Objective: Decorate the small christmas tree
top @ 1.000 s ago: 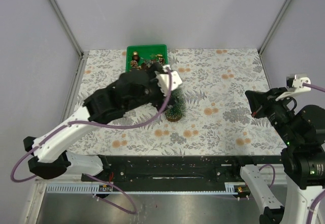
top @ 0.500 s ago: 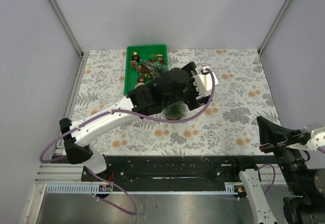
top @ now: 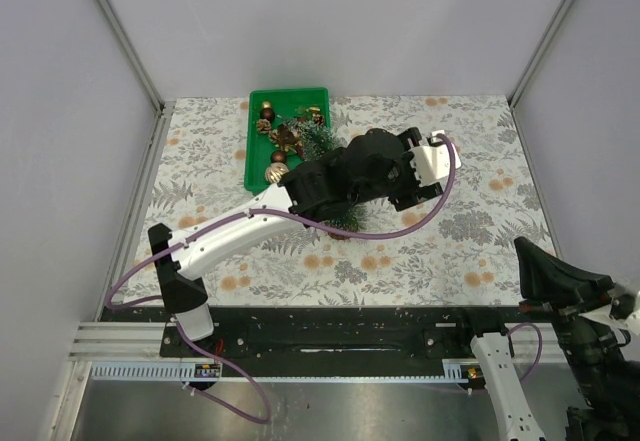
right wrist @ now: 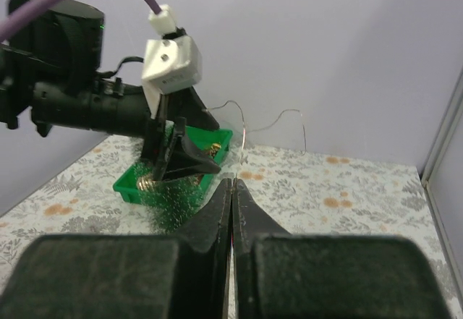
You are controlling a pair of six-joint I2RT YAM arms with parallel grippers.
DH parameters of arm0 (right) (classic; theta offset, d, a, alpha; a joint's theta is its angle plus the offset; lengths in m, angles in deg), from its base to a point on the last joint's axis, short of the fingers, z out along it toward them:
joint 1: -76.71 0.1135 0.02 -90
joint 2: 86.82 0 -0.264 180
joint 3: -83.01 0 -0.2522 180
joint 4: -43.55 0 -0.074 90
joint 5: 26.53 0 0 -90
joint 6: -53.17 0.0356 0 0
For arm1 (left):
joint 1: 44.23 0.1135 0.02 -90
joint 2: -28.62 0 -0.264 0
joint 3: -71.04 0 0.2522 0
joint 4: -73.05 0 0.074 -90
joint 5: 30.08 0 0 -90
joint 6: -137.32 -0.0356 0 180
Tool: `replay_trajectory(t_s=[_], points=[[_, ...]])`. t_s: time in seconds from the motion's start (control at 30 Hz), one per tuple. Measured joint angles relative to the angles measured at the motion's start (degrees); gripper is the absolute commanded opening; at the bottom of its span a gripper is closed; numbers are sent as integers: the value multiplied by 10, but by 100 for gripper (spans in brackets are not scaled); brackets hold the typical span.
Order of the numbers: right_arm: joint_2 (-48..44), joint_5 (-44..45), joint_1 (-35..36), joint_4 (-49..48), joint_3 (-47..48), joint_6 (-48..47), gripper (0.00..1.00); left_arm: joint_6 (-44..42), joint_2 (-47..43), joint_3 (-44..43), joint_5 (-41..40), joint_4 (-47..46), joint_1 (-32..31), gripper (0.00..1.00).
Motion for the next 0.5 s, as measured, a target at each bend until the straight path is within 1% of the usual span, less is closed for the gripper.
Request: replay_trajectory(t_s=[0.03,0.07,0.1,0.17,0.23,0.37,0.5], points=[[0,-5,0,-3,8,0,0,0,5,-10,7,2,-2,46],[0,-11,0,-7,15,0,0,2,9,-18,14,4,-3,38],[0,-15,0,-9,20,-1,0,3,10,-23,19,8,-5,32],[0,-26,1,-13,26,-1,0,10,10,-26,26,13,-7,23],[0,-40,1,-16,27,-2,0,17,9,-26,31,18,-9,20],[0,-72,3,-20,17,-2,0,34,-1,-18,35,35,-10,20],[0,-90,4,-33,-3,0,0,60,-56,26,40,47,-10,18]])
